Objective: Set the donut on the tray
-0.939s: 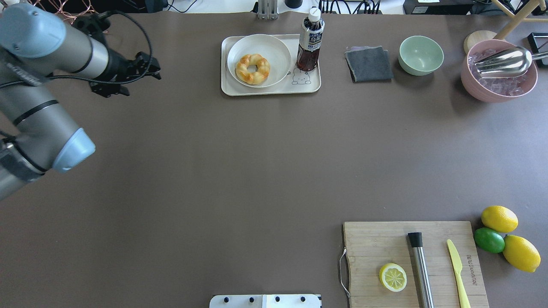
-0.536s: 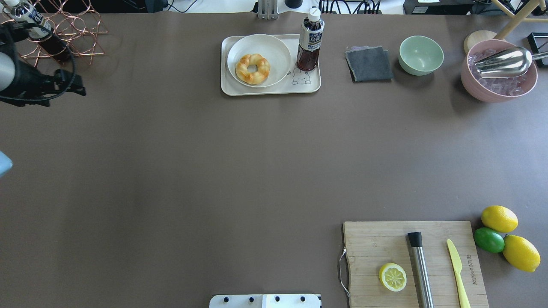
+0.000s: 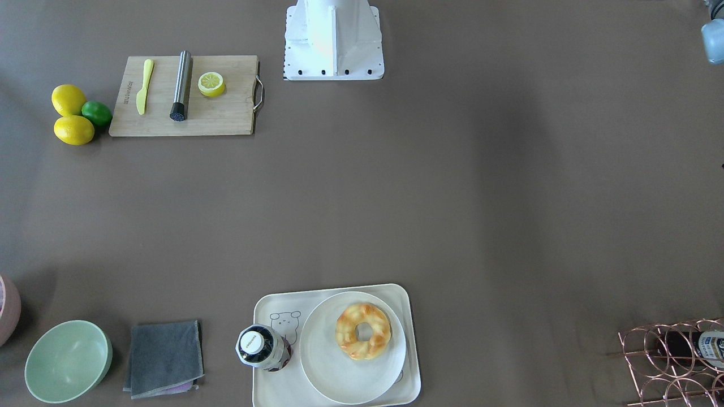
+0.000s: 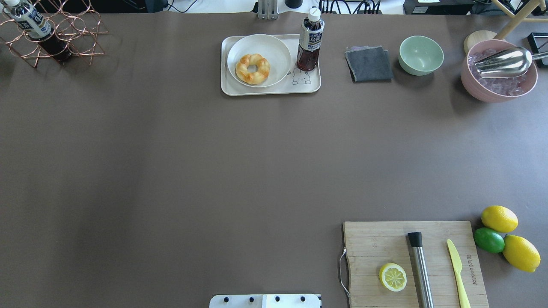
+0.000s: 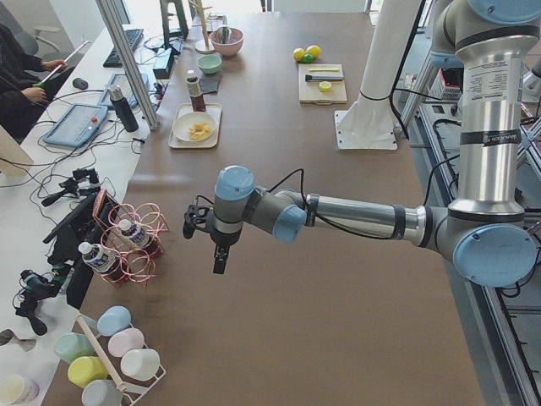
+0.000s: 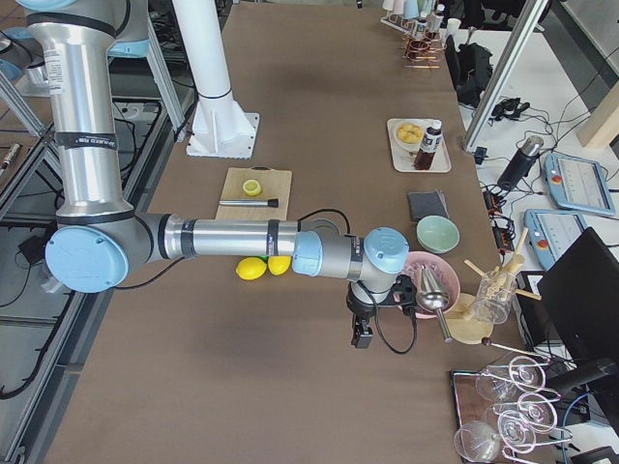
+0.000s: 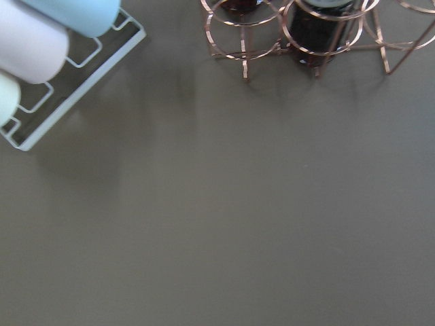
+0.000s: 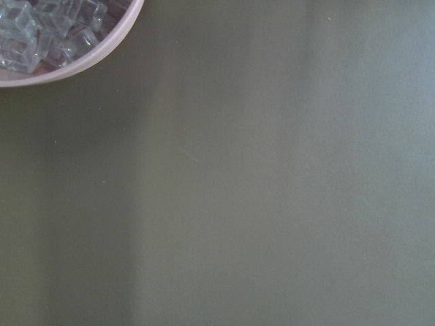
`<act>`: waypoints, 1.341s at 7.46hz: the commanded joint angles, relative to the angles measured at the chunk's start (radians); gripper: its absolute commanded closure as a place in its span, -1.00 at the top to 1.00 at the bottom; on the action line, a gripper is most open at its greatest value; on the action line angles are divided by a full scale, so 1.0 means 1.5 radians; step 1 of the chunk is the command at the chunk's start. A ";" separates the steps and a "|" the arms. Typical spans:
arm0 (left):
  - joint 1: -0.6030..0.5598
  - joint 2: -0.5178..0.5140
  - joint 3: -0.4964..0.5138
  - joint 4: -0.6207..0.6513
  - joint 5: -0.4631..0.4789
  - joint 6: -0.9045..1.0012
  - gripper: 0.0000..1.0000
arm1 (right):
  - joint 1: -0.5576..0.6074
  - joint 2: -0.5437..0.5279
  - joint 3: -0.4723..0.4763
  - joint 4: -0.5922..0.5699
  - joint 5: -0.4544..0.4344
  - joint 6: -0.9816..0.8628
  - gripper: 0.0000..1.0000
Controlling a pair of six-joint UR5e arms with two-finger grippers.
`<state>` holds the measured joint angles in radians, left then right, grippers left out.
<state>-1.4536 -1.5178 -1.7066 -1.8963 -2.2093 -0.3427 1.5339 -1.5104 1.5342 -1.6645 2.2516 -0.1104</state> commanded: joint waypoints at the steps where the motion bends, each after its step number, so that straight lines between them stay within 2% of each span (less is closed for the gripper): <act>1: -0.102 0.011 0.058 0.029 -0.024 0.185 0.96 | 0.006 -0.010 0.003 0.000 0.000 0.000 1.00; 2: -0.140 0.009 0.058 0.073 -0.087 0.226 0.96 | 0.023 -0.010 0.010 -0.002 0.012 -0.003 1.00; 3: -0.176 0.012 0.057 0.117 -0.116 0.296 0.96 | 0.041 -0.017 0.017 -0.004 0.028 -0.004 1.00; 4: -0.190 0.053 0.058 0.108 -0.120 0.303 0.96 | 0.046 -0.020 0.020 -0.004 0.029 -0.005 1.00; 6: -0.193 0.097 0.075 -0.012 -0.115 0.298 0.96 | 0.049 -0.020 0.018 -0.004 0.029 -0.005 1.00; 8: -0.192 0.113 0.093 -0.025 -0.113 0.298 0.96 | 0.049 -0.020 0.018 -0.004 0.029 -0.005 1.00; 10: -0.162 0.080 0.061 -0.018 -0.038 0.248 0.96 | 0.049 -0.016 0.018 -0.004 0.030 -0.004 1.00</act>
<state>-1.7378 -1.3656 -1.5855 -1.9274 -2.3512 0.0852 1.6074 -1.5392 1.5620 -1.6705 2.2956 -0.1174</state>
